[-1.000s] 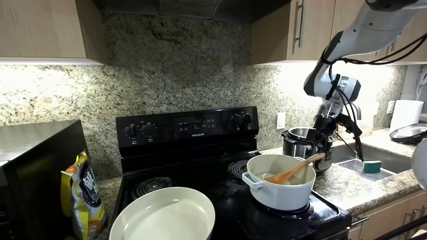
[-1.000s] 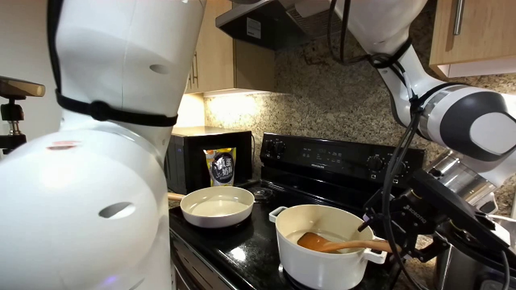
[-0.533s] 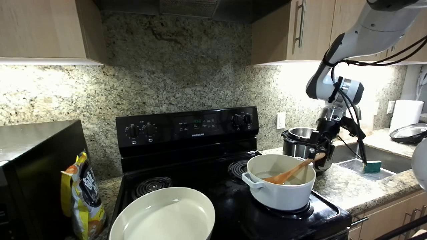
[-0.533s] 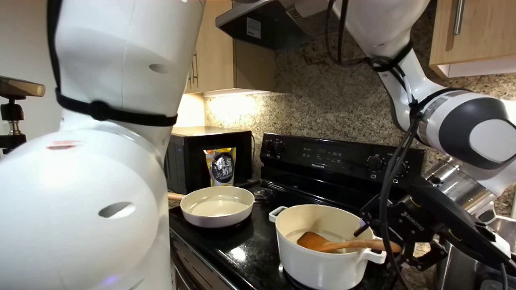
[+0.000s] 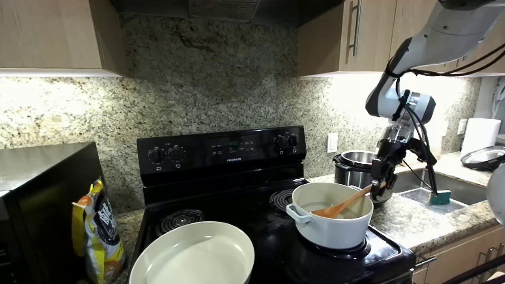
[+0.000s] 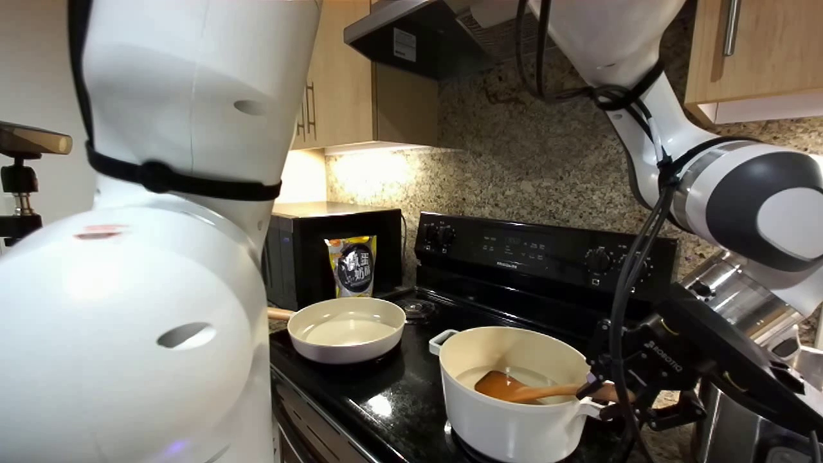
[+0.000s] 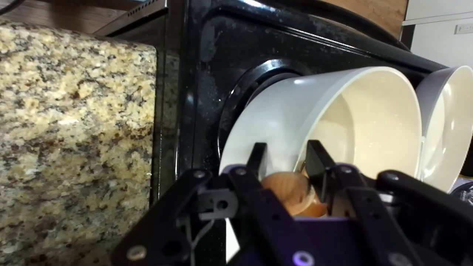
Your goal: Pick up the cooking stick and stir in the pot
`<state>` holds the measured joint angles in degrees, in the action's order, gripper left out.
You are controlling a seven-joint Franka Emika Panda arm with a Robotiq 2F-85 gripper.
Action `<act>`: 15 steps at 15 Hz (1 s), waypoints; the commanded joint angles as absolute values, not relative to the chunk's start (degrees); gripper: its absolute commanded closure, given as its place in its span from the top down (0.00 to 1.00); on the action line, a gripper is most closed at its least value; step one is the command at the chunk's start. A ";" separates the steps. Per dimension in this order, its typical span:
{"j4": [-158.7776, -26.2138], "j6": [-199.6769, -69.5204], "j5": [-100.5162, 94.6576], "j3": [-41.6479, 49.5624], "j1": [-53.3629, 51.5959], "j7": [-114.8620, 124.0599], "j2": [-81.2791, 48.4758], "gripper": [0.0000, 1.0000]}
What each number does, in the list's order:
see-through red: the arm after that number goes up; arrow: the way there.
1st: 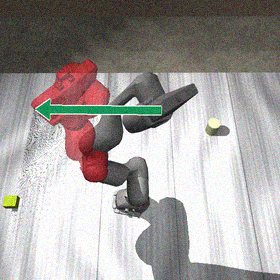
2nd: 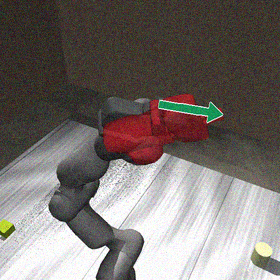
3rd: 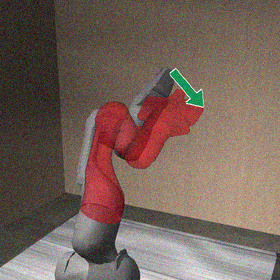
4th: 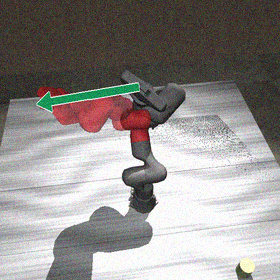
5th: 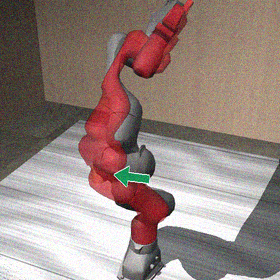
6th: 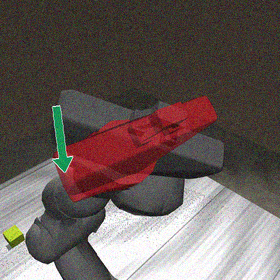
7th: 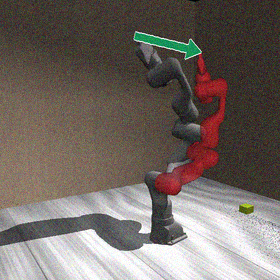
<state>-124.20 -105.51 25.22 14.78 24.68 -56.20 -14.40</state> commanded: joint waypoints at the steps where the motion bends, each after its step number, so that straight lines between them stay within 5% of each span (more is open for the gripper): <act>1: -127.48 -107.25 26.80 15.05 24.85 -58.27 -11.21 0.04; 6: -128.67 -108.22 25.89 15.39 24.18 -57.36 -9.28 0.03; 7: -128.88 -108.63 25.76 15.44 24.02 -56.98 -8.94 0.28; 9: -129.07 -109.15 25.45 15.56 23.82 -56.50 -8.46 0.32; 15: -128.43 -109.18 24.95 15.98 23.78 -55.89 -7.95 0.71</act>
